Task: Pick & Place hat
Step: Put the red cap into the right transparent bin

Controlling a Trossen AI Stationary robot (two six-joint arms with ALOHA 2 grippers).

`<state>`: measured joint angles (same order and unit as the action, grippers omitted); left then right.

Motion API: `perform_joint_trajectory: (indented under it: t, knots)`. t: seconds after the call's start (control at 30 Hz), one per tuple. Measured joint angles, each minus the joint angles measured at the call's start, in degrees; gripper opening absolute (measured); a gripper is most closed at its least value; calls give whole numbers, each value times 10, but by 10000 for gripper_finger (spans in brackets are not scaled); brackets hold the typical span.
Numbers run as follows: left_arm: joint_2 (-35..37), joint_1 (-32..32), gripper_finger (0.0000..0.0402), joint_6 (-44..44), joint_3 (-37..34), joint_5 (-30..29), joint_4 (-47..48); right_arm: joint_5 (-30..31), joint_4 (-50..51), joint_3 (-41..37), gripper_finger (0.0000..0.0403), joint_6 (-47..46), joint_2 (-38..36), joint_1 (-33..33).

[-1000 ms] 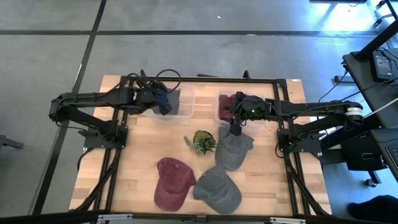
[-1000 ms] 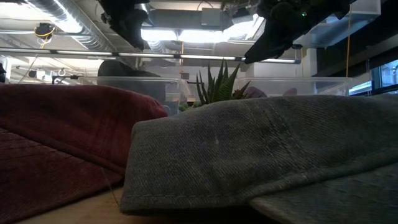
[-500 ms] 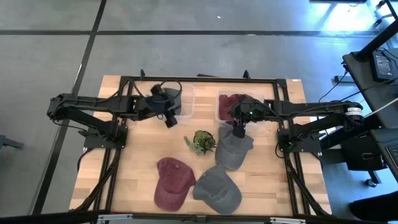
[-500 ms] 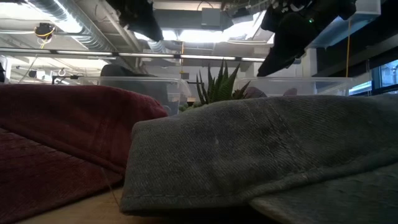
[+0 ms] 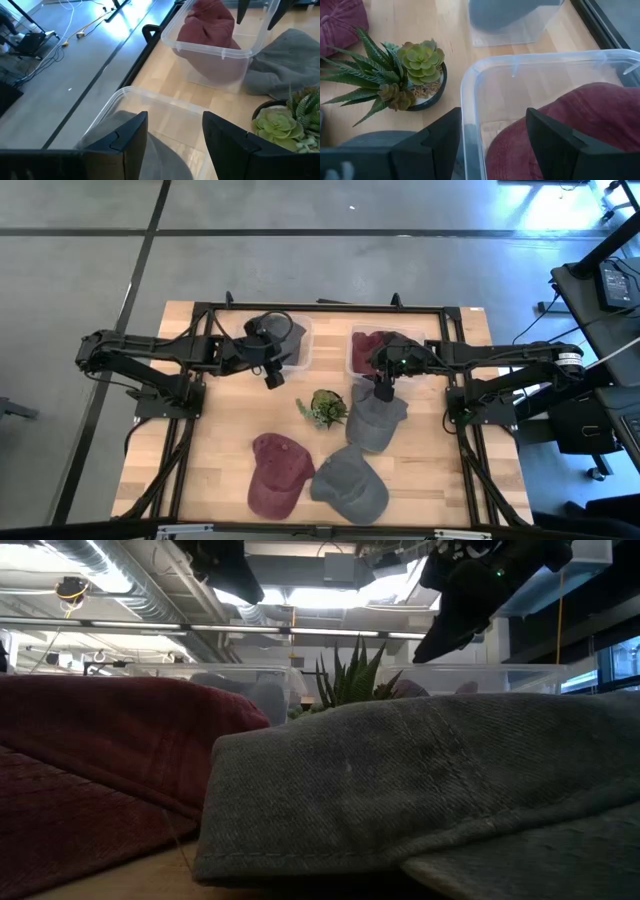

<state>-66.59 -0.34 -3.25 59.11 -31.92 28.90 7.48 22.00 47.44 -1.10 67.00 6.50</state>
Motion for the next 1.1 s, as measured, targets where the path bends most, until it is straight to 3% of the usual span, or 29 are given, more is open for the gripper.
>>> perform_joint_trajectory:
  t: [0.33, 0.4, 0.57, 0.63, 1.1]
  knots:
    - [0, 0, 185, 1, 0, 18, 1, 0, -5, 0, 220, 1, 0, 0]
    - [0, 0, 186, 6, 0, 70, 10, 0, -5, 0, 220, 1, 0, 0]
    - [-7, -1, 186, 2, 0, 284, 34, 1, -8, 0, 220, 6, 0, 0]
    - [-16, -8, 185, -17, 0, 325, 34, 0, -15, 0, 220, 14, 0, 0]
    - [-109, -82, 188, 16, 0, 314, 29, 0, -25, 0, 220, 14, 0, 0]
